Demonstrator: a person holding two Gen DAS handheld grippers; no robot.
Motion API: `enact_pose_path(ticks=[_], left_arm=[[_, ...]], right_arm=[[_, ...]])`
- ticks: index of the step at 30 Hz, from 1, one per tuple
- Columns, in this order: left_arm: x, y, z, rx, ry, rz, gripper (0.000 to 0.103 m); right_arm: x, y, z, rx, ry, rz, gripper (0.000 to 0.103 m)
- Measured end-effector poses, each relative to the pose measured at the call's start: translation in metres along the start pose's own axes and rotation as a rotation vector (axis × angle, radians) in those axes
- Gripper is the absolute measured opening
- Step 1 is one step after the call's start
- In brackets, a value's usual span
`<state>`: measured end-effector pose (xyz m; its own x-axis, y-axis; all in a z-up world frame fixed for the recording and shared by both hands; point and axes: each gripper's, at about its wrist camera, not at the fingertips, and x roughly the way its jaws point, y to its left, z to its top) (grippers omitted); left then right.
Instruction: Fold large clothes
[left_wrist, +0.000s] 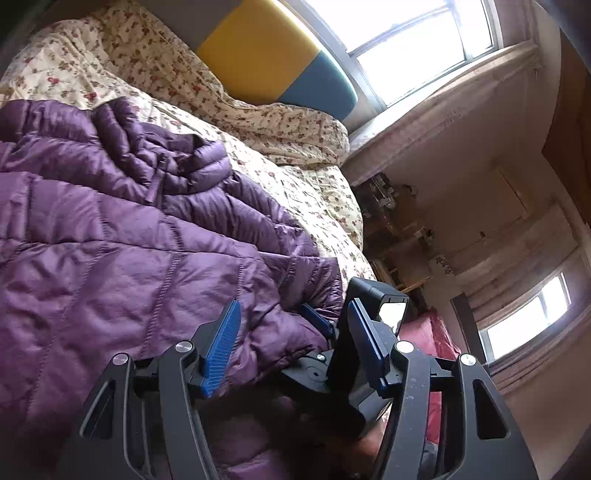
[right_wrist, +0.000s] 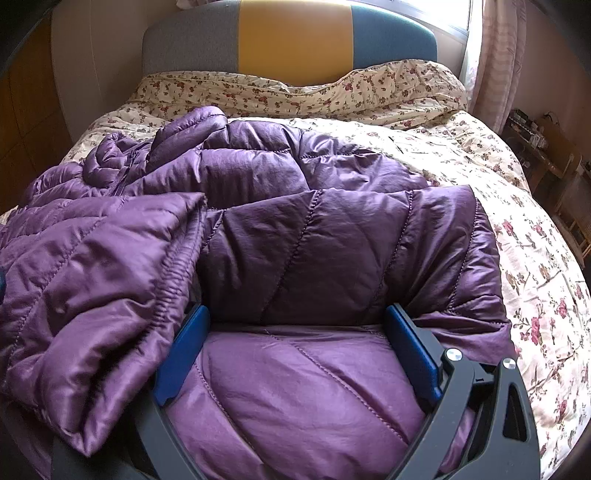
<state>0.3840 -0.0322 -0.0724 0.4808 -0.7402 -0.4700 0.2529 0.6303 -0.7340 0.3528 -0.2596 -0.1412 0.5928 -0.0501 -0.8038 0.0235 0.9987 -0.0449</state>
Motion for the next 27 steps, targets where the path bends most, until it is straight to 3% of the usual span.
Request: enact_pose_path(ticks=[4,11,16,19,22,27], left_arm=[[-0.024,0.011,-0.004,-0.003,-0.051,0.078,0.059],[-0.064,0.032,-0.012,0.012,-0.101,0.231,0.059],[-0.087,0.043,-0.017,-0.007,-0.142,0.27,0.059],[-0.099,0.046,-0.019,-0.011,-0.164,0.287,0.059],[-0.108,0.05,-0.021,-0.013,-0.185,0.309,0.059],[-0.128,0.06,-0.023,-0.029,-0.213,0.338,0.059]], right_arm=[[-0.004,0.0,0.003,-0.002,0.001,-0.008,0.093],[-0.029,-0.003,0.008,-0.015,-0.032,-0.066,0.066],[-0.055,-0.017,0.013,0.038,-0.065,-0.104,0.061],[-0.069,-0.024,0.021,0.117,-0.072,0.001,0.06],[-0.067,-0.013,0.029,0.137,-0.022,0.139,0.062],[-0.047,0.02,0.033,0.121,0.079,0.236,0.058]])
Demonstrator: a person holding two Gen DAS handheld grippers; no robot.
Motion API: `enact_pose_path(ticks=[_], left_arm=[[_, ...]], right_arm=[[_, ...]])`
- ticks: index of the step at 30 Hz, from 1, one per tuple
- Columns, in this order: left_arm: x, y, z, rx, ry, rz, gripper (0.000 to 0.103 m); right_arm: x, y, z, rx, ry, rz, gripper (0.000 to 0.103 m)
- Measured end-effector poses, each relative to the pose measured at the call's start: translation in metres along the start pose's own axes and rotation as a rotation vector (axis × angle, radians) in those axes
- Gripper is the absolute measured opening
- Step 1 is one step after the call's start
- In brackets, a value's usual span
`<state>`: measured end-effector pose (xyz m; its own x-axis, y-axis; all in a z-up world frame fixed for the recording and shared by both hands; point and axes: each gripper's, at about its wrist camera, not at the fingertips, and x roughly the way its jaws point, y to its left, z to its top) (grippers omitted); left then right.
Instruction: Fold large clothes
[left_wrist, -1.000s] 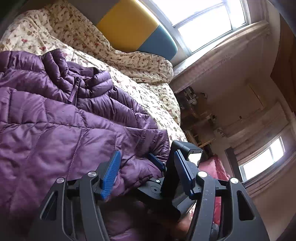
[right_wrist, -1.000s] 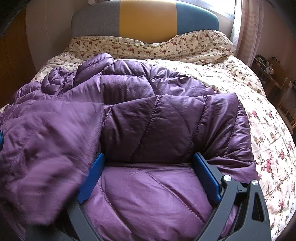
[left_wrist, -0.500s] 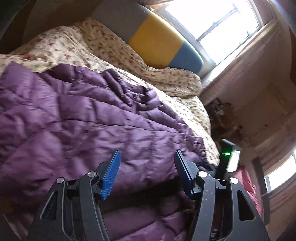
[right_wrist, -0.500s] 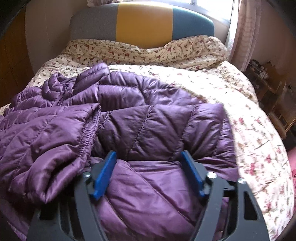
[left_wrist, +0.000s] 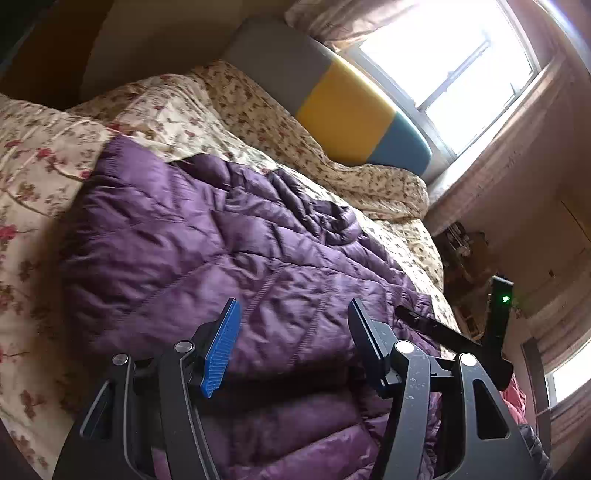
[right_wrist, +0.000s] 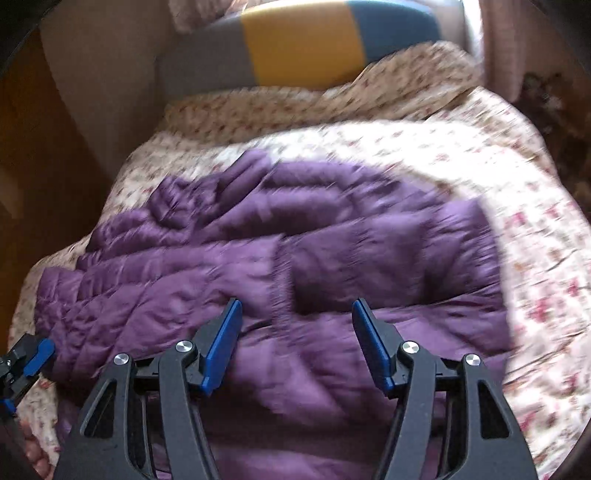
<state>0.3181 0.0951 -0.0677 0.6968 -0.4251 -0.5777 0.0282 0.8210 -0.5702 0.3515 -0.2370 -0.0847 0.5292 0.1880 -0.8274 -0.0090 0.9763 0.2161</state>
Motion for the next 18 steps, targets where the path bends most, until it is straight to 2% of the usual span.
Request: enact_pose_path(ticks=[1,2,3,6,13,18], left_arm=[[-0.002,0.004,0.001,-0.004,-0.004,0.007,0.059],[-0.005,0.007,0.002,-0.006,-0.008,0.012,0.059],[-0.008,0.011,0.003,-0.008,-0.014,0.022,0.059],[-0.012,0.017,0.007,-0.003,-0.028,0.046,0.059],[-0.011,0.031,0.018,-0.012,-0.059,0.1,0.059],[0.0,0.034,0.023,0.006,-0.053,0.134,0.059]], right_arm=[[0.005,0.005,-0.001,-0.005,0.015,0.014,0.051],[0.01,0.012,-0.002,-0.018,0.028,0.026,0.032],[0.012,0.017,-0.002,-0.036,0.025,0.014,0.022],[0.012,0.019,-0.004,-0.076,0.001,-0.035,0.005],[-0.001,-0.001,-0.013,-0.136,-0.054,-0.203,0.002],[0.0,-0.02,-0.017,-0.128,-0.05,-0.273,0.002]])
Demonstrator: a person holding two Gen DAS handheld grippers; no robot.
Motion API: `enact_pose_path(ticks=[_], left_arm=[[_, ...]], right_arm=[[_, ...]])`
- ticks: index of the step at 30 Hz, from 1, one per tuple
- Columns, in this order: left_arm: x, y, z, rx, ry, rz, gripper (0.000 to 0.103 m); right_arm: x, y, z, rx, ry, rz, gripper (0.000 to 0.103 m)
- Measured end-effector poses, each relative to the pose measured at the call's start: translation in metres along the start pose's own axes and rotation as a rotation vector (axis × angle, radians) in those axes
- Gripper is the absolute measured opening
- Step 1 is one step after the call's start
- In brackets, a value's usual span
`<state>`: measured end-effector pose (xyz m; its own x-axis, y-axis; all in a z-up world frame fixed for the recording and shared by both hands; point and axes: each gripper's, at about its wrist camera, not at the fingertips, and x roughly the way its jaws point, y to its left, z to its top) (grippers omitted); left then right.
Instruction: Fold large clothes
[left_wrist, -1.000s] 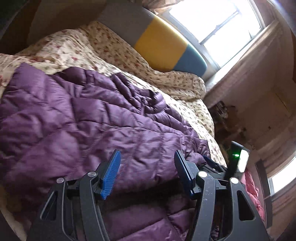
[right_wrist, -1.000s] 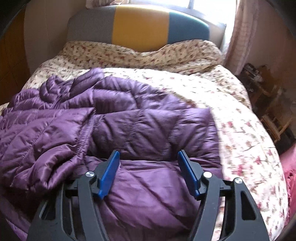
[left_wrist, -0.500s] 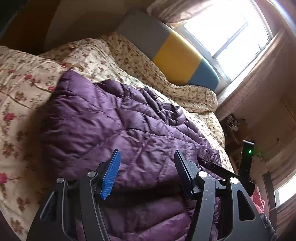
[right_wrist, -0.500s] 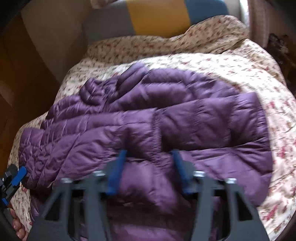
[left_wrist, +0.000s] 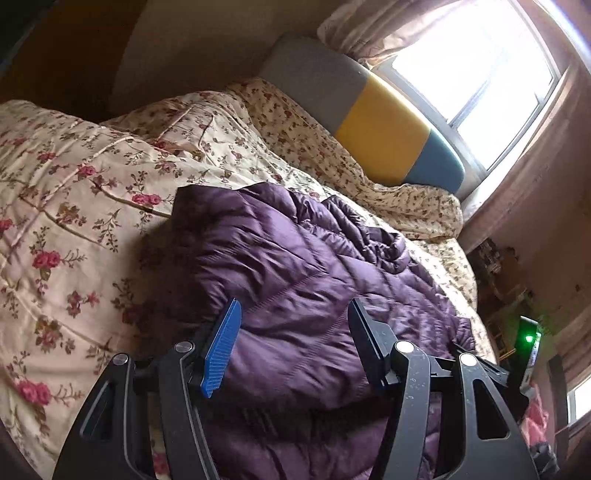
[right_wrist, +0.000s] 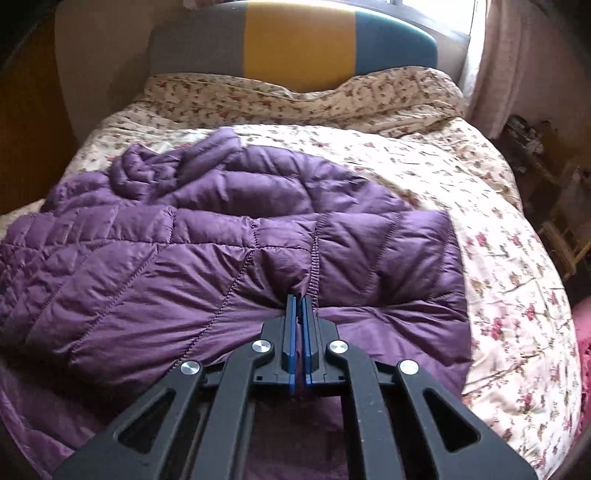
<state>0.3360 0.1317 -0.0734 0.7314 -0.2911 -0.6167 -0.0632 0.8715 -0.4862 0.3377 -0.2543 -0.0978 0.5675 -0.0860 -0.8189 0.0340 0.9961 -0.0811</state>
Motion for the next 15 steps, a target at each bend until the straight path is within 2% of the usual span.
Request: enact_pose_path(ticks=[5,8,15], left_arm=[[0.028,0.0,-0.005,0.045,0.073,0.068,0.059],[0.046,0.007,-0.015,0.064,0.126,0.108,0.056],[0.048,0.0,-0.028,0.117,0.103,0.167,0.056]], right_arm=[[0.014,-0.011,-0.011,0.014,0.029,-0.025,0.002],[0.021,-0.016,-0.016,0.023,0.022,-0.021,0.001],[0.025,-0.019,-0.02,0.035,0.009,-0.026,0.0]])
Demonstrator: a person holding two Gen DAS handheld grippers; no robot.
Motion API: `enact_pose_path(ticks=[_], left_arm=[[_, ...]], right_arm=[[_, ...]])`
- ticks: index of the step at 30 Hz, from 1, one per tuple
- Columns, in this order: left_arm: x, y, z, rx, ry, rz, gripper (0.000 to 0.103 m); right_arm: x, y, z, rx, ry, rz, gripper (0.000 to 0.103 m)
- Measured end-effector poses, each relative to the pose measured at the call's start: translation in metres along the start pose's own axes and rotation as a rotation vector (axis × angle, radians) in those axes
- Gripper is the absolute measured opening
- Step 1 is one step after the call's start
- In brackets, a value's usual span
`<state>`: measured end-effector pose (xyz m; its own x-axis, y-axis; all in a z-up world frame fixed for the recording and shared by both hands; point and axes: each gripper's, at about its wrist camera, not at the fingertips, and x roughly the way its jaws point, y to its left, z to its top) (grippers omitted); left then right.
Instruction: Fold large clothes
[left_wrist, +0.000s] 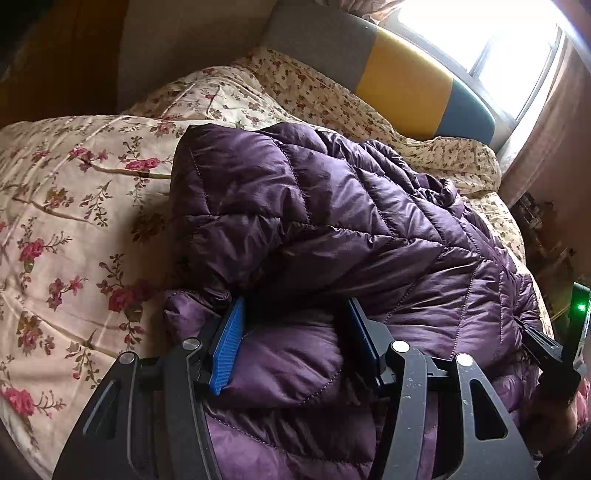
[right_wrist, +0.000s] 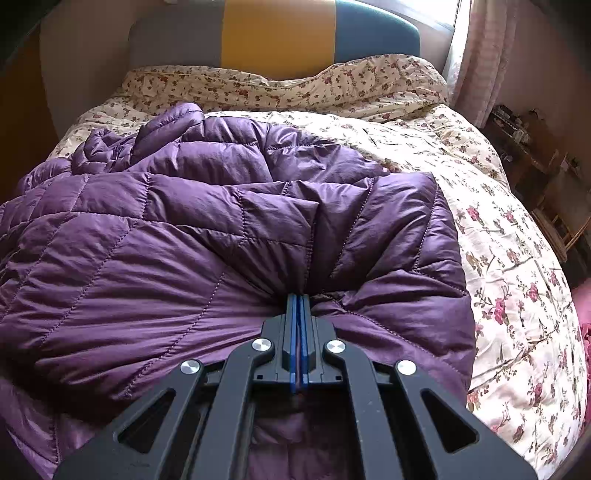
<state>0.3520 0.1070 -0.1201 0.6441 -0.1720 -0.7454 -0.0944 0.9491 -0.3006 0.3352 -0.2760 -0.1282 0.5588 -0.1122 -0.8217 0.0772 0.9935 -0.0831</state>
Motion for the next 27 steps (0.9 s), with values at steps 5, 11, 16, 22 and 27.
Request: enact_pose_path(ticks=[5,11,16,22,27], left_arm=[[-0.018,-0.012,0.008,0.017,-0.011,0.02,0.078],[-0.044,-0.02,0.024,0.04,-0.093,0.006,0.08],[-0.04,-0.033,0.043,0.081,-0.119,0.023,0.08],[-0.015,-0.038,0.052,0.114,-0.094,0.048,0.08],[0.011,-0.029,0.045,0.126,-0.046,0.068,0.08]], right_arm=[[-0.008,0.006,0.008,-0.018,0.019,-0.02,0.005],[-0.042,0.013,0.022,0.006,-0.068,0.005,0.041],[-0.058,0.048,0.038,0.005,-0.132,0.099,0.061],[-0.041,0.095,0.048,-0.048,-0.116,0.165,0.069],[-0.012,0.101,0.035,-0.065,-0.076,0.159,0.073]])
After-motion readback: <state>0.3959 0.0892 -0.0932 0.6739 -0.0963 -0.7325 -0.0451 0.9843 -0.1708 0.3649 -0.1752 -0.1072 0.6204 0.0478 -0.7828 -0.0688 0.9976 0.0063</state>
